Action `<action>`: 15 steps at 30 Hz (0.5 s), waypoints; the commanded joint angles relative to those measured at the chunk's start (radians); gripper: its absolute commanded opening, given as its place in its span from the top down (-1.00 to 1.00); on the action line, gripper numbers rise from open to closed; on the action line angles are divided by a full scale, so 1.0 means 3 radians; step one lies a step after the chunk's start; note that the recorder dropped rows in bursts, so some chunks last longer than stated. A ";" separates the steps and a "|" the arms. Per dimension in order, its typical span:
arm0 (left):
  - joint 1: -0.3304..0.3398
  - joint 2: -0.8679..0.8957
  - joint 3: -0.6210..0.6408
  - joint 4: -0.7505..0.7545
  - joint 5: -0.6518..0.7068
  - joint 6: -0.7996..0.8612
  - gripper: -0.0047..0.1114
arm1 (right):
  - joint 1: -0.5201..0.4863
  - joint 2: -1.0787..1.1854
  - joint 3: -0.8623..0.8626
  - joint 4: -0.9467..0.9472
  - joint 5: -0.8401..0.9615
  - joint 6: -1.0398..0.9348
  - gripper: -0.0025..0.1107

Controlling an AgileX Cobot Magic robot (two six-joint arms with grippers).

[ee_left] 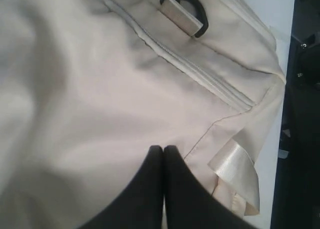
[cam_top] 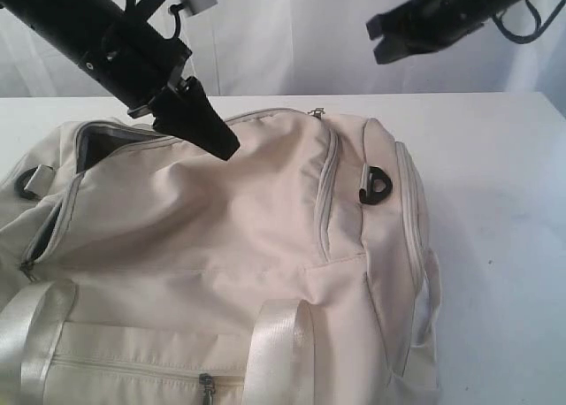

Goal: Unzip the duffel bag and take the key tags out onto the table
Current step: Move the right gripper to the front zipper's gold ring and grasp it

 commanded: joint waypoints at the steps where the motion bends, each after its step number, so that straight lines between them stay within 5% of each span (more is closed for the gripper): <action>1: 0.0005 -0.0022 0.0017 -0.0084 0.0241 -0.0008 0.92 | -0.0028 0.0082 -0.0136 0.0366 0.0182 0.0091 0.83; 9: 0.0005 -0.0022 0.0017 -0.0084 0.0247 -0.0008 0.92 | 0.0027 0.0398 -0.0136 0.0733 0.0781 0.0160 -0.35; 15: 0.0005 -0.0022 0.0017 -0.0114 0.0247 -0.0008 0.92 | 0.0141 0.0590 -0.0136 0.0929 0.0861 0.0160 -0.41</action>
